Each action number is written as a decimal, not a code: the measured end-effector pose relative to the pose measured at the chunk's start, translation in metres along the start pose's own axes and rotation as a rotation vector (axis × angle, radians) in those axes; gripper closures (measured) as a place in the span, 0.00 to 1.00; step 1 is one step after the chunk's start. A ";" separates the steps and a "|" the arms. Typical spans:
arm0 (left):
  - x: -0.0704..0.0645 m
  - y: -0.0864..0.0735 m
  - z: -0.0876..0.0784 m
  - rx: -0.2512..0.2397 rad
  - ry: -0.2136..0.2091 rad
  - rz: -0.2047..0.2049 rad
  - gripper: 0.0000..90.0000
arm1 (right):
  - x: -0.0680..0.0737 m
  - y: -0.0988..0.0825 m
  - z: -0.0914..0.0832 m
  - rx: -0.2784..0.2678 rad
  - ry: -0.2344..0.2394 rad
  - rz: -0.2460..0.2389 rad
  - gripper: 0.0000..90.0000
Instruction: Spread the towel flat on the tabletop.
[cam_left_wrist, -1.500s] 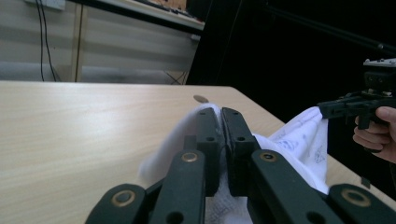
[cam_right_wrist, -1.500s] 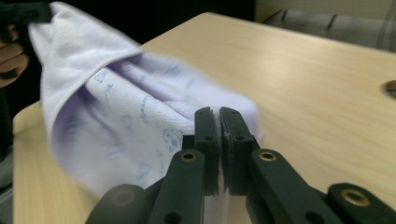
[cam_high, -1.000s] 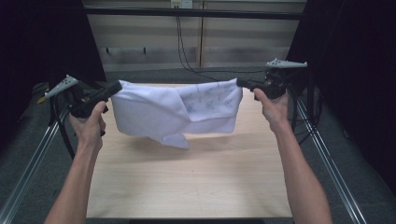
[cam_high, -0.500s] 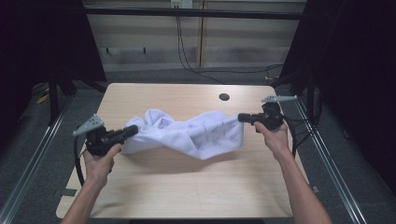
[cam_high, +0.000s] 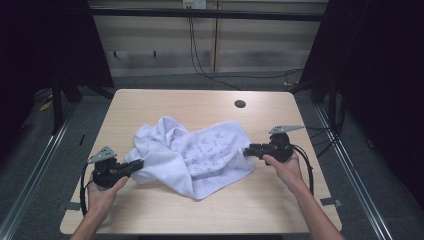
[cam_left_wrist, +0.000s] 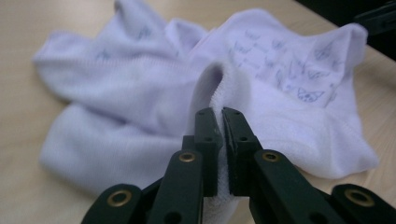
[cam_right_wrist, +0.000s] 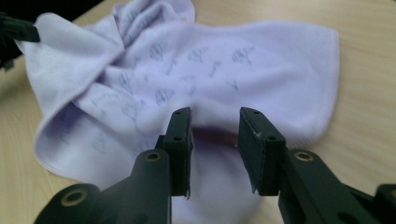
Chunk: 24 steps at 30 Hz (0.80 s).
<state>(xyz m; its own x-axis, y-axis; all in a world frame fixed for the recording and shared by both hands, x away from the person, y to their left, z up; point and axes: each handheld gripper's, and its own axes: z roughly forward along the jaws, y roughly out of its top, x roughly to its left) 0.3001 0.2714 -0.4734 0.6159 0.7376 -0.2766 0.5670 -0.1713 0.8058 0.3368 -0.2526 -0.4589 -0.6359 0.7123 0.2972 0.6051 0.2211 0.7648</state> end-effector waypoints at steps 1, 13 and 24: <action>0.001 -0.002 0.001 0.011 -0.002 -0.007 0.95 | -0.002 -0.007 0.000 -0.004 -0.006 0.011 0.79; 0.000 -0.002 0.005 -0.028 -0.043 -0.002 0.91 | -0.008 -0.024 0.043 0.110 -0.054 -0.039 0.66; -0.004 -0.005 0.002 -0.022 -0.054 0.016 0.90 | 0.007 -0.040 0.005 0.141 -0.148 -0.037 1.00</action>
<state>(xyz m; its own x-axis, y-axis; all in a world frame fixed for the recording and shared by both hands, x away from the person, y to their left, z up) 0.2962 0.2677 -0.4771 0.6539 0.6983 -0.2911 0.5450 -0.1679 0.8215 0.3100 -0.2530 -0.4904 -0.5875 0.7901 0.1750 0.6504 0.3323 0.6830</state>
